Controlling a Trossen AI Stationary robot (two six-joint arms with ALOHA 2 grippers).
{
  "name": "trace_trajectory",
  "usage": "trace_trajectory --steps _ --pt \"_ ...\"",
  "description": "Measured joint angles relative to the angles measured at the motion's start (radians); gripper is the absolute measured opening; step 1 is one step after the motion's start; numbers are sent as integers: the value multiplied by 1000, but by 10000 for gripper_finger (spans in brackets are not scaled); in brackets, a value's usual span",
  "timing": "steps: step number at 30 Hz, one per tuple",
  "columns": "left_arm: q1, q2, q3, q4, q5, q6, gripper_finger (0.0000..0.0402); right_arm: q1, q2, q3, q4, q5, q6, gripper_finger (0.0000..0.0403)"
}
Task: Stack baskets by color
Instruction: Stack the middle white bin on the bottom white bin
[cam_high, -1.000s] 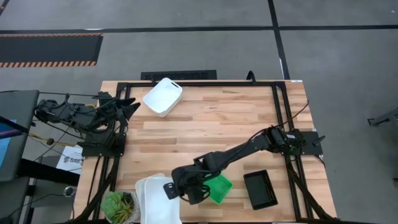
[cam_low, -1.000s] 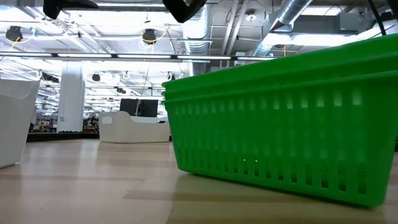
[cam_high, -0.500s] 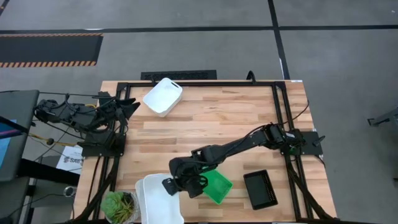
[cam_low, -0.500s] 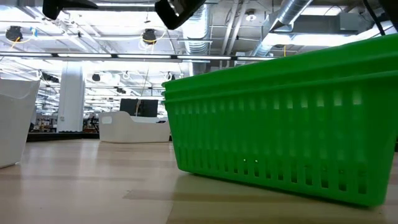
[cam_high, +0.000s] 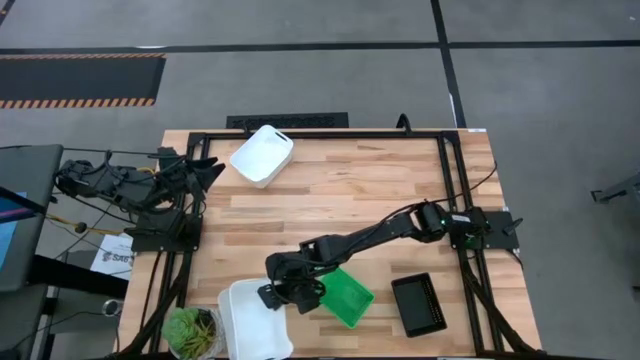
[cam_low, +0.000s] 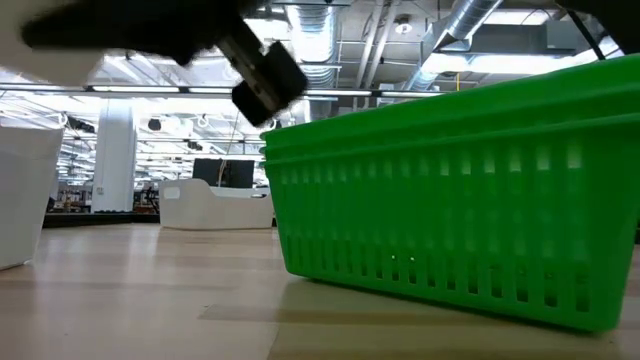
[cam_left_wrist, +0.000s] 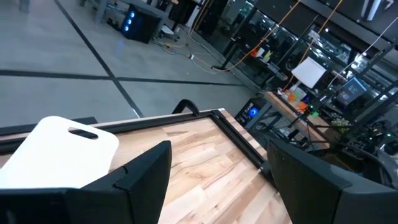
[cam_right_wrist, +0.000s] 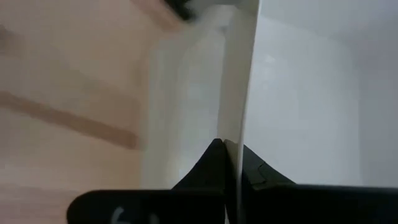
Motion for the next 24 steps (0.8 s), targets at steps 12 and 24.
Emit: trace_trajectory --steps 12,24 --pt "0 0 0 0 -1 1 254 -10 1 -4 -77 -12 15 18" --pt "0 0 0 -3 -8 2 254 -23 1 -4 -162 -18 7 23"
